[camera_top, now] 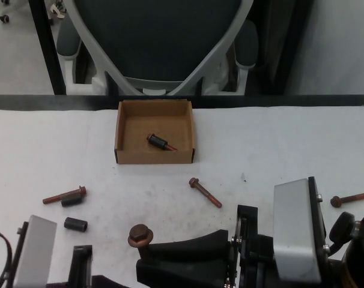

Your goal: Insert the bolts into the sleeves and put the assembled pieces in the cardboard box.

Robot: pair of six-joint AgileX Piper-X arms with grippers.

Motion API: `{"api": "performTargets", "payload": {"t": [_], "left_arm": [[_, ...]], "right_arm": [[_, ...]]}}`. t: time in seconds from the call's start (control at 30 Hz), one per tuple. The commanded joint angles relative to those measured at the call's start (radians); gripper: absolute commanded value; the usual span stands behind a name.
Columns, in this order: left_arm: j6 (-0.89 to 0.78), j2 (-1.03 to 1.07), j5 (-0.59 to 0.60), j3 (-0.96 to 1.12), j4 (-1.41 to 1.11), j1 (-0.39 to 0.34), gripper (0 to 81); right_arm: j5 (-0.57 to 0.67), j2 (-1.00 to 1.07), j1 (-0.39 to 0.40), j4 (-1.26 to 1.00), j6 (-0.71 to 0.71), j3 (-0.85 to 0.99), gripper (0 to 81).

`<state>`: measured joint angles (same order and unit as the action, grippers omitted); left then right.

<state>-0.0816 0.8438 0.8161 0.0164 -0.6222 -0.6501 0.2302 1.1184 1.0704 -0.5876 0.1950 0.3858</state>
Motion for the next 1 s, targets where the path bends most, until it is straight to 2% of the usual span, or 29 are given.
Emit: {"api": "performTargets", "payload": {"t": [0.0, 0.23, 0.57, 0.97], "left_arm": [[0.012, 0.001, -0.04, 0.012, -0.03, -0.04, 0.8], [0.074, 0.001, -0.014, 0.012, 0.013, -0.05, 0.8], [0.089, 0.001, -0.15, 0.012, 0.013, -0.05, 0.8], [0.006, 0.001, -0.166, 0.012, -0.057, -0.05, 0.8]], "right_arm": [[0.0, 0.0, -0.003, -0.006, 0.008, 0.013, 0.2], [0.0, 0.0, -0.003, 0.03, 0.004, 0.013, 0.2], [0.0, 0.0, -0.003, 0.03, 0.004, 0.013, 0.2], [0.0, 0.0, -0.003, 0.03, 0.0, 0.013, 0.2]]}}
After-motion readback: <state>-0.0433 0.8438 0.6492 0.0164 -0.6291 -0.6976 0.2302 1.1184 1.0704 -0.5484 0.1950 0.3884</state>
